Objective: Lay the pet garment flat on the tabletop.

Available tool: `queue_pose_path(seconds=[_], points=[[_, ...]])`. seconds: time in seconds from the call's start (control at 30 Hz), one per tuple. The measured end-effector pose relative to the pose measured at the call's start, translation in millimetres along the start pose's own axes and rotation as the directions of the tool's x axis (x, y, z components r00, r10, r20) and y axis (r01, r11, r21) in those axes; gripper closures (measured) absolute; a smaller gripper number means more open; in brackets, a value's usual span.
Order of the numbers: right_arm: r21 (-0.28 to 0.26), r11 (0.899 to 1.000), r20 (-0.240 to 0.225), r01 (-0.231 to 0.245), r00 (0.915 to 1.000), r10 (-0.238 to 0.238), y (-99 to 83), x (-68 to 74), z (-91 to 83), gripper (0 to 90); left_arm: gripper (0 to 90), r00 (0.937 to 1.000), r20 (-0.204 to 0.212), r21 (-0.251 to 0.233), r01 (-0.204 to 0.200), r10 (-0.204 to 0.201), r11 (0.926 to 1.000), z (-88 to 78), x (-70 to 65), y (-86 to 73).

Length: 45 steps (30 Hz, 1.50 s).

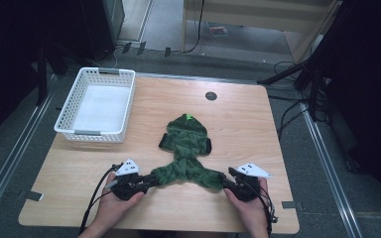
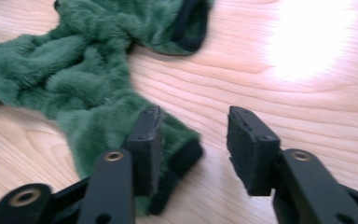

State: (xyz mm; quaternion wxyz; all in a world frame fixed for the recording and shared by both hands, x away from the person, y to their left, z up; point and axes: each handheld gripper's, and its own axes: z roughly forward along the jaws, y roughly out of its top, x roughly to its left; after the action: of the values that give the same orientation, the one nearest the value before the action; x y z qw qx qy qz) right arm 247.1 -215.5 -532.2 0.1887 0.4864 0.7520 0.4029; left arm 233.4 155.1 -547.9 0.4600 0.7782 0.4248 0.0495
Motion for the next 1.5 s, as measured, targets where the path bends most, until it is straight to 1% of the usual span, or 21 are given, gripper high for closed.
queue_pose_path(seconds=[0.07, 0.13, 0.17, 0.27, 0.37, 0.43, 0.47, 0.5, 0.53, 0.57, 0.6, 0.63, 0.83, 0.9, 0.93, 1.1, 1.17, 1.23, 1.3, 1.47, 1.5], points=[[-0.026, 1.0, 0.008, 0.001, 1.0, -0.001, -0.6, -6.0, -4.2, 46.8, 53.7, 0.9999, -0.011, -0.036, 0.002, -0.002, 0.9993, -6.0, 2.0, 1.2], [-0.048, 0.999, 0.013, 0.0, 0.9999, 0.001, -0.8, -13.4, -8.5, 41.5, 44.4, 0.9992, -0.037, -0.075, 0.012, -0.015, 0.9971, -12.5, 5.0, 2.5], [-0.054, 0.998, 0.015, -0.012, 0.9998, 0.013, -1.1, -16.6, -10.6, 37.8, 40.1, 0.9986, -0.049, -0.094, 0.014, -0.019, 0.9955, -15.9, 6.5, 3.0], [-0.061, 0.998, 0.034, -0.026, 0.999, 0.028, -3.0, -26.0, -16.8, 27.2, 28.0, 0.9952, -0.095, -0.135, 0.009, -0.022, 0.9909, -26.0, 10.7, 2.9], [-0.061, 0.997, 0.064, -0.037, 0.9971, 0.041, -6.3, -34.8, -22.6, 14.5, 16.8, 0.9915, -0.123, -0.165, 0.021, -0.042, 0.9861, -36.1, 15.6, 0.2], [-0.062, 0.997, 0.077, -0.052, 0.9955, 0.056, -8.7, -41.2, -27.0, 9.0, 13.0, 0.9889, -0.142, -0.177, 0.018, -0.043, 0.984, -43.5, 20.0, -2.1], [-0.063, 0.996, 0.083, -0.058, 0.9945, 0.063, -9.9, -44.6, -29.0, 4.4, 10.9, 0.9891, -0.142, -0.181, 0.013, -0.04, 0.9834, -47.2, 22.6, -3.6], [-0.062, 0.996, 0.087, -0.069, 0.9934, 0.074, -10.8, -48.1, -30.8, 0.4, 6.9, 0.9887, -0.142, -0.189, 0.021, -0.048, 0.9817, -50.6, 25.5, -4.8], [-0.057, 0.995, 0.089, -0.083, 0.9922, 0.088, -11.9, -51.0, -32.7, 0.0, 6.0, 0.9877, -0.148, -0.191, 0.023, -0.052, 0.9814, -53.6, 28.0, -5.6], [-0.054, 0.995, 0.095, -0.078, 0.992, 0.083, -13.3, -53.1, -34.0, 0.0, 5.1, 0.986, -0.15, -0.199, 0.041, -0.072, 0.9791, -57.8, 32.1, -7.1], [-0.052, 0.996, 0.103, -0.066, 0.9921, 0.071, -16.0, -55.8, -36.6, 0.0, 1.9, 0.9856, -0.149, -0.208, 0.048, -0.08, 0.9769, -61.7, 36.0, -8.4], [-0.054, 0.996, 0.102, -0.067, 0.9922, 0.072, -17.8, -57.9, -38.4, 0.0, 1.1, 0.9837, -0.157, -0.219, 0.052, -0.088, 0.9744, -65.6, 39.4, -9.9], [-0.043, 0.994, 0.136, -0.1, 0.9852, 0.105, -27.7, -71.5, -46.0, 0.0, 1.1, 0.9657, -0.226, -0.245, 0.07, -0.128, 0.9671, -85.9, 56.6, -18.4], [-0.047, 0.992, 0.149, -0.113, 0.9817, 0.119, -31.3, -76.6, -48.1, 0.0, 1.1, 0.9619, -0.242, -0.244, 0.067, -0.127, 0.9676, -91.6, 60.8, -21.5], [-0.045, 0.992, 0.152, -0.117, 0.9808, 0.122, -32.8, -78.7, -48.8, 0.0, 1.1, 0.9579, -0.257, -0.242, 0.064, -0.128, 0.9683, -95.6, 63.9, -23.7], [-0.047, 0.989, 0.174, -0.141, 0.9736, 0.147, -42.0, -90.9, -52.4, 0.0, 1.0, 0.9423, -0.299, -0.246, 0.075, -0.149, 0.9664, -113.0, 78.0, -33.2], [-0.051, 0.987, 0.187, -0.153, 0.9694, 0.16, -44.5, -95.2, -53.9, 0.0, 1.0, 0.931, -0.327, -0.242, 0.084, -0.162, 0.9667, -120.4, 83.6, -37.3], [-0.056, 0.985, 0.19, -0.164, 0.9666, 0.172, -45.7, -98.0, -55.3, 0.0, 1.0, 0.9232, -0.342, -0.25, 0.091, -0.176, 0.964, -129.2, 89.7, -42.2], [-0.058, 0.984, 0.189, -0.167, 0.9663, 0.175, -46.3, -99.6, -55.9, 0.0, 1.0, 0.9147, -0.356, -0.258, 0.1, -0.191, 0.9611, -138.4, 96.2, -47.1], [-0.059, 0.985, 0.186, -0.163, 0.9674, 0.172, -46.8, -100.2, -55.3, 0.0, 1.0, 0.8851, -0.412, -0.277, 0.105, -0.217, 0.9549, -160.1, 112.6, -59.2], [-0.057, 0.984, 0.187, -0.166, 0.9668, 0.174, -46.9, -100.2, -55.4, 0.0, 1.1, 0.8803, -0.42, -0.279, 0.106, -0.221, 0.9544, -164.0, 116.2, -61.3]])
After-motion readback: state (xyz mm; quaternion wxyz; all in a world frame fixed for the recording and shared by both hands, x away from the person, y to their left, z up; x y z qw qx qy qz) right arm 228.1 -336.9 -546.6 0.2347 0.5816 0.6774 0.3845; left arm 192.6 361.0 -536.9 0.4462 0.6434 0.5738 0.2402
